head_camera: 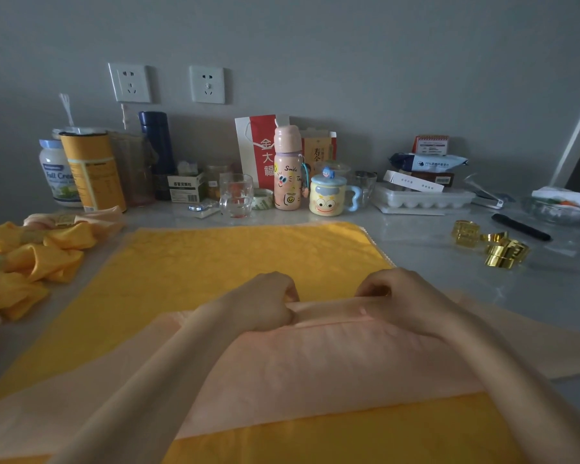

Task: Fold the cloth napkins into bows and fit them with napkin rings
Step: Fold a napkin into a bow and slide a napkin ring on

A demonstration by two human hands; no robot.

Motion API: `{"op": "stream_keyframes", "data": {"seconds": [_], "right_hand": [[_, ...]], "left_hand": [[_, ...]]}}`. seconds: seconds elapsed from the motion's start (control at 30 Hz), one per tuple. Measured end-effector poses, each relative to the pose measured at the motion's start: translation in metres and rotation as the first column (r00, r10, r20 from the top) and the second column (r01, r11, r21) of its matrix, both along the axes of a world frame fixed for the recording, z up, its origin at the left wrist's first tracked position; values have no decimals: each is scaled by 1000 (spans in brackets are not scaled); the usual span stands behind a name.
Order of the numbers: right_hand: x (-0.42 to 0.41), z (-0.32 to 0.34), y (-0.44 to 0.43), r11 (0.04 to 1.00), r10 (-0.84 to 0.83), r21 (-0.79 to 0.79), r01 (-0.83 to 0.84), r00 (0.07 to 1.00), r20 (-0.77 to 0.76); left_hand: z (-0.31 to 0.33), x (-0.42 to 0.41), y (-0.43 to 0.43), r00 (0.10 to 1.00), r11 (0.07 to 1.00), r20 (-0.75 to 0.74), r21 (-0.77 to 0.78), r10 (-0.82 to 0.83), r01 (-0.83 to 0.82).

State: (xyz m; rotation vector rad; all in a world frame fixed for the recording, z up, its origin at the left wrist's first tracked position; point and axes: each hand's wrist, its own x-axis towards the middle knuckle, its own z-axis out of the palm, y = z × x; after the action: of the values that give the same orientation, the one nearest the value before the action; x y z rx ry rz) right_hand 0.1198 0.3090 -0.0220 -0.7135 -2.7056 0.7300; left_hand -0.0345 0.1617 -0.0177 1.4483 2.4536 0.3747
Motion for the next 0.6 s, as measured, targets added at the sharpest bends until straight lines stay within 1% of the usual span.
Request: {"op": "stream_keyframes", "data": {"seconds": [0.1,0.23,0.33,0.4,0.43,0.47,0.5,0.57,0.6], "right_hand": [[1,3,-3,1000,-6,8,6,1000,14],[3,5,-8,999,31,42,-34,997,69],[3,6,-10,997,73,-34,-70,992,107],[0,5,-11,997,20,-74,-13,995,94],[-2,4,-11,998,-20,-52,25,996,91],[-4,1,-11,999,-50,11,49,994,93],[-5,-1,-12,991,-73,116,61,992,102],[-10,-5,-19,937,-74,350,24,989,131],[-12,-8,-25,914,-49,407,1,993,106]], "left_hand": [[3,2,-1,1000,1000,19,1,-11,11],[10,8,0,995,1000,101,3,-12,11],[10,14,3,995,1000,102,21,-5,2],[8,18,3,997,1000,71,-2,6,-6],[7,21,3,998,1000,59,-16,11,-10],[5,23,4,999,1000,44,-28,12,-11],[3,26,5,1000,999,25,-39,15,-14],[-7,30,6,1000,997,-14,-72,24,-25],[-13,33,6,998,994,-51,-105,23,-28]]}}
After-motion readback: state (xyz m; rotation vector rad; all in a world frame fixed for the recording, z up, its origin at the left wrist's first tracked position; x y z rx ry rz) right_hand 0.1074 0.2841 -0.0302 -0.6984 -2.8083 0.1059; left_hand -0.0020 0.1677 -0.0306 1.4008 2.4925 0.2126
